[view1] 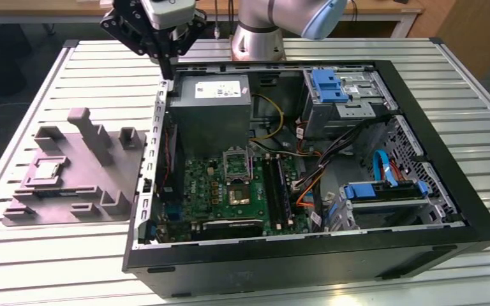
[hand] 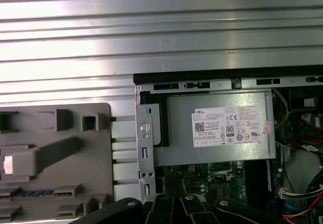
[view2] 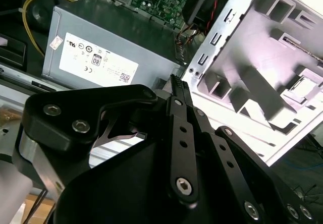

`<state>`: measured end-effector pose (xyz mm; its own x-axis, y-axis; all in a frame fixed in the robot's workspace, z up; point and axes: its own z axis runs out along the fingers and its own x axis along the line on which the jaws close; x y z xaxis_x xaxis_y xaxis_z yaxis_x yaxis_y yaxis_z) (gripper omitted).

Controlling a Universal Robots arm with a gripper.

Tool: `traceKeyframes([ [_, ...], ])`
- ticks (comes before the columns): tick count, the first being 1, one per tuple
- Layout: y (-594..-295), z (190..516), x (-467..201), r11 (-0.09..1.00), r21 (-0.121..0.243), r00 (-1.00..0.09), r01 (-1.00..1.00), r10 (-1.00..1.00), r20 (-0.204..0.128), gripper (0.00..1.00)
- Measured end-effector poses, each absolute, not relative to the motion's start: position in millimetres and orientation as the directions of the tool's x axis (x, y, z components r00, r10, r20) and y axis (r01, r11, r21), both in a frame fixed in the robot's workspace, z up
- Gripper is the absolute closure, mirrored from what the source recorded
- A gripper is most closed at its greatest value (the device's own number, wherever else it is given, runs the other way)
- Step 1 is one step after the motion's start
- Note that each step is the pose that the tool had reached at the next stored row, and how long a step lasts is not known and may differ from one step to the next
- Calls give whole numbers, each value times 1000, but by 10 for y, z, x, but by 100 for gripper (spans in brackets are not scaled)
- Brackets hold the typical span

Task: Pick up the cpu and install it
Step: 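Reach for the cpu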

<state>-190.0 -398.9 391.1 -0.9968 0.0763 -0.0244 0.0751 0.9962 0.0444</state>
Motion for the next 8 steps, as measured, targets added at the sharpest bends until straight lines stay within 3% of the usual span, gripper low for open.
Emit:
traceKeyframes([
  [8,-3989,3909,-1968,996,44,-997,75,76,-25,89],
])
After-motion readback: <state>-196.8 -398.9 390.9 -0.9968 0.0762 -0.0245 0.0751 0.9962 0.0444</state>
